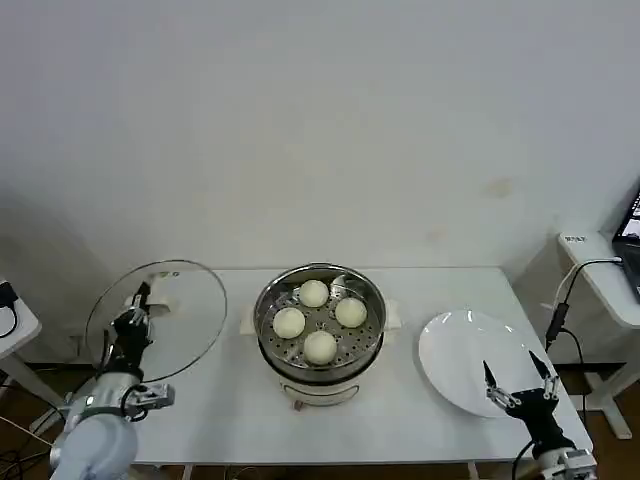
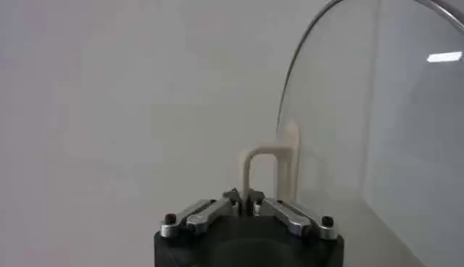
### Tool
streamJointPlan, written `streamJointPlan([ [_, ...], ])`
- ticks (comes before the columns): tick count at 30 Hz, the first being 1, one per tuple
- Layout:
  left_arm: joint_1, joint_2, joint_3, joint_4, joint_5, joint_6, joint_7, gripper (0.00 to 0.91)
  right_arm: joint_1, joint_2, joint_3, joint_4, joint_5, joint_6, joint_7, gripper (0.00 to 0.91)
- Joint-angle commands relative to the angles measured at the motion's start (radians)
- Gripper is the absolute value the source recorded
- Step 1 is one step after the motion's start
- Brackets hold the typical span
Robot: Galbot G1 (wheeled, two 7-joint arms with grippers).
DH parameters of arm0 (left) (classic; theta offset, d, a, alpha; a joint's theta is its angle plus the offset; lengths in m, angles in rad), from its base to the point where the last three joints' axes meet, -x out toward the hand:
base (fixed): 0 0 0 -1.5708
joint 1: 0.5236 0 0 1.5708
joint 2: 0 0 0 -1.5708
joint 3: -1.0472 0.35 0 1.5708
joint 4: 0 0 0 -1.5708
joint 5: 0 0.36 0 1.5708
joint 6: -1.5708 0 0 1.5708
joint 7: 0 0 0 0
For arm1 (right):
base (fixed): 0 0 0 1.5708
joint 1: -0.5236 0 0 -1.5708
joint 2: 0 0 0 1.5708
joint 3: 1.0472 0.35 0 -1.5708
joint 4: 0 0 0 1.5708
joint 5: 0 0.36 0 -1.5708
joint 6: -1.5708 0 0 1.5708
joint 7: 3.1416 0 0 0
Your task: Take steamed baozi put them in steamer then cover it.
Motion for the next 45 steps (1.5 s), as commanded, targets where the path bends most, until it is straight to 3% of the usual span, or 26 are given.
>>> streamJointPlan([
  [1,-0.235,0.053,0.323,-0.102,-0.011,0.242,0.151,0.000,0.006,0.031,-0.016,0.007,-0.048,-0.022,0.015,0.907],
  [5,-0.388,-0.012,0.465,-0.097,0.086,0.372,0.283,0.000,0.013,0.050,-0.016,0.007,-0.080,-0.041,0.038,0.907],
  [8,-0.459,-0.078,0.519,-0.073,0.162,0.414,0.344,0.000,0.018,0.064,-0.016,0.001,-0.112,-0.047,0.052,0.907],
  [10,-0.480,-0.112,0.548,-0.058,0.198,0.427,0.373,0.000,0.014,0.070,-0.016,-0.002,-0.133,-0.047,0.055,0.907],
  [15,-0.481,-0.303,0.581,-0.005,0.383,0.422,0.441,0.000,0.005,0.073,-0.016,-0.004,-0.148,-0.046,0.056,0.907],
  [18,-0.475,-0.373,0.586,0.022,0.462,0.404,0.455,0.000,0.004,0.080,-0.019,-0.004,-0.155,-0.045,0.056,0.907],
  [36,-0.438,-0.525,0.671,0.125,0.627,0.387,0.492,0.000,-0.001,0.103,-0.054,-0.011,-0.174,-0.044,0.056,0.907],
  [45,-0.415,-0.538,0.662,0.160,0.662,0.375,0.489,0.000,-0.002,0.101,-0.060,-0.020,-0.175,-0.040,0.055,0.907],
])
